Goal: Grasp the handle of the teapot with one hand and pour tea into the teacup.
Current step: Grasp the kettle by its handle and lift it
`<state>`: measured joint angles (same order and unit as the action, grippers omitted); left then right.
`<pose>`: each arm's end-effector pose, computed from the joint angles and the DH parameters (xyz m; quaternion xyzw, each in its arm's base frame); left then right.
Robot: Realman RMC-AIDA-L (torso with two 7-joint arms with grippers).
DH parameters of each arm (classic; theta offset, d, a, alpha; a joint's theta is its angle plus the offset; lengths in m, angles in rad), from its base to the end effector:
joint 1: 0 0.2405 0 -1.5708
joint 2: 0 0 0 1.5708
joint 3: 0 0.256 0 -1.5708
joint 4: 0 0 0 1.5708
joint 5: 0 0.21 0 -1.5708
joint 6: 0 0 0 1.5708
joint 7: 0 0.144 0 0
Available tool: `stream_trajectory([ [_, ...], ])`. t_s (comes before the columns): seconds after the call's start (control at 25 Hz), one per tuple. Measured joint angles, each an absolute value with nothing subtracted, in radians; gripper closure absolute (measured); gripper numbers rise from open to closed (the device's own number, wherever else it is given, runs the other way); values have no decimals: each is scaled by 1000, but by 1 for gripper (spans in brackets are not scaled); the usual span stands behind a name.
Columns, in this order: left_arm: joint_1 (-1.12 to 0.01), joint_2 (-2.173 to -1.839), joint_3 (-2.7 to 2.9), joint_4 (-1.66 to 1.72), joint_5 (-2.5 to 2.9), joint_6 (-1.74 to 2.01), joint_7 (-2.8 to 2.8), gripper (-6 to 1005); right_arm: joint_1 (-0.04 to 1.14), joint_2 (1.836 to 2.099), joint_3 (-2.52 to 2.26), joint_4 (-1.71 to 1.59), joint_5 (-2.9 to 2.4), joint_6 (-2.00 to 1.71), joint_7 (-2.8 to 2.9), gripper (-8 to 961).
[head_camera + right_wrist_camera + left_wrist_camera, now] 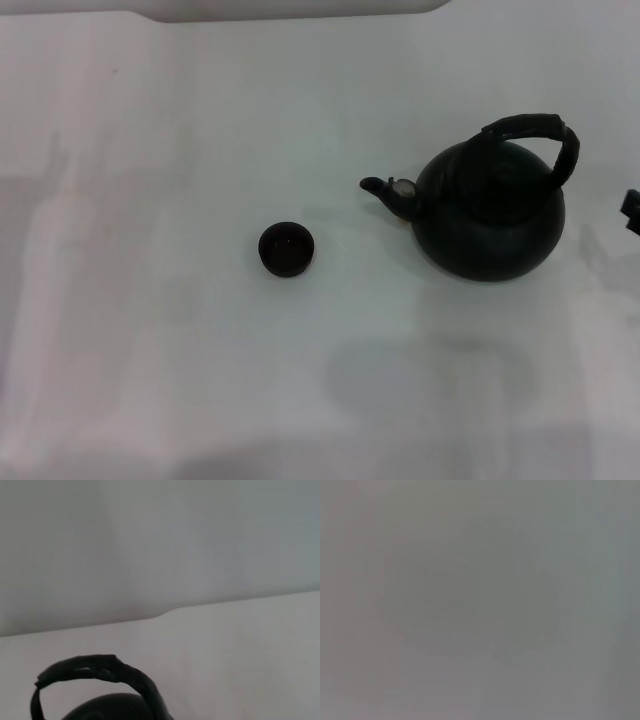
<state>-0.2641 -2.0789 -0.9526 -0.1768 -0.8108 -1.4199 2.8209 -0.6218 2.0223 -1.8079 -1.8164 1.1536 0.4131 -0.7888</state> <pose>-0.3510 0.2728 0.0173 -0.6005 -0.2599 -0.4010 0.6411 0.2805 0.1871 0.0376 -0.7280 0.4630 0.1527 0.4820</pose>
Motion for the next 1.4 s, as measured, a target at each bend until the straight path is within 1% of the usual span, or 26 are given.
stream_trajectory([
  [0.2, -273, -2079, -952, -174, -811, -1415, 2821, 111, -563, 2018, -1910, -1758, 1153, 259, -795, 162],
  [0.4, -270, -2080, -951, -173, -812, -1414, 2821, 111, -482, 2015, -1934, -1698, 1161, 227, -785, 165],
  [0.76, -258, -2080, -953, -173, -812, -1424, 2821, 112, -431, 2014, -1943, -1636, 1178, 192, -781, 171],
  [1.16, -265, -2079, -953, -173, -815, -1425, 2821, 111, -332, 2015, -1954, -1552, 1215, 150, -781, 178],
  [1.4, -265, -2077, -953, -173, -835, -1426, 2821, 112, -305, 2015, -1955, -1537, 1225, 145, -781, 233],
])
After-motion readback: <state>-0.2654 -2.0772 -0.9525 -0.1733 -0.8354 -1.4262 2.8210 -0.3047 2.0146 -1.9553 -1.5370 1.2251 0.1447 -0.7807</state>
